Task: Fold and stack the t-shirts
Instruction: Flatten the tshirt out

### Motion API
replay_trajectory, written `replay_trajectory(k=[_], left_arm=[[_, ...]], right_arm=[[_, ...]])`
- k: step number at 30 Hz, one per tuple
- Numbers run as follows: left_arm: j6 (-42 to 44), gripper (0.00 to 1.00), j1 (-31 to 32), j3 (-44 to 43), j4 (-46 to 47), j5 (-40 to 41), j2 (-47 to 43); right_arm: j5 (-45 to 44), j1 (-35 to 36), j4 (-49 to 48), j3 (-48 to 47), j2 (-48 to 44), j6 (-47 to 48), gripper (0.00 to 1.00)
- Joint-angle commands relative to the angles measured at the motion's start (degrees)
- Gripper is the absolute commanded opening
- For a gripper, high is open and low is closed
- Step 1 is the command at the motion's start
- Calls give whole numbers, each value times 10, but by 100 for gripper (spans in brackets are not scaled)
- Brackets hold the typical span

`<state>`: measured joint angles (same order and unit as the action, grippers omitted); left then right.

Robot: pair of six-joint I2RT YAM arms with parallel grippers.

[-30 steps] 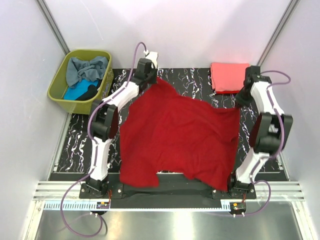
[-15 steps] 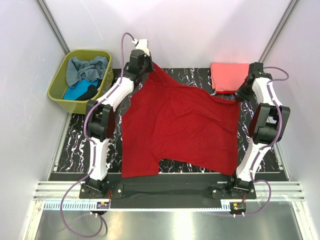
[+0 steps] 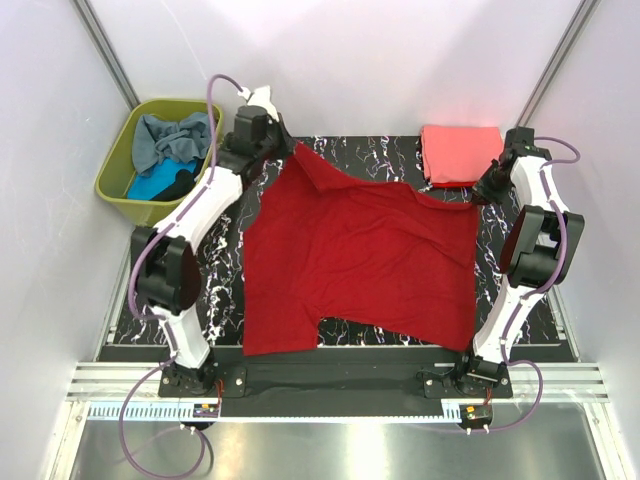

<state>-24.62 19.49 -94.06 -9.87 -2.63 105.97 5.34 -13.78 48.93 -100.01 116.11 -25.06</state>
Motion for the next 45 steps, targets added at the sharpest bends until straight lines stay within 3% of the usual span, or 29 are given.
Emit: replay_trajectory(k=[1, 6, 11, 16, 27, 39, 45], left_arm=[[-4, 0, -7, -4, 14, -34, -64], [4, 0, -11, -11, 20, -44, -63], [1, 0, -29, -34, 55, -20, -58], [-9, 0, -56, -146, 43, -49, 25], [-9, 0, -71, -287, 69, -47, 179], [-48, 0, -87, -271, 60, -45, 199], [-73, 0, -84, -239, 58, -70, 171]], right_arm=[[33, -4, 4, -27, -33, 7, 0], [50, -4, -1, -55, -26, -12, 0], [90, -4, -95, -55, -33, -46, 0], [103, -4, -102, -114, 30, -58, 0], [152, -3, -123, -232, 157, -89, 0], [179, -1, -90, -354, 237, -99, 4], [177, 6, -75, -346, 221, -93, 11]])
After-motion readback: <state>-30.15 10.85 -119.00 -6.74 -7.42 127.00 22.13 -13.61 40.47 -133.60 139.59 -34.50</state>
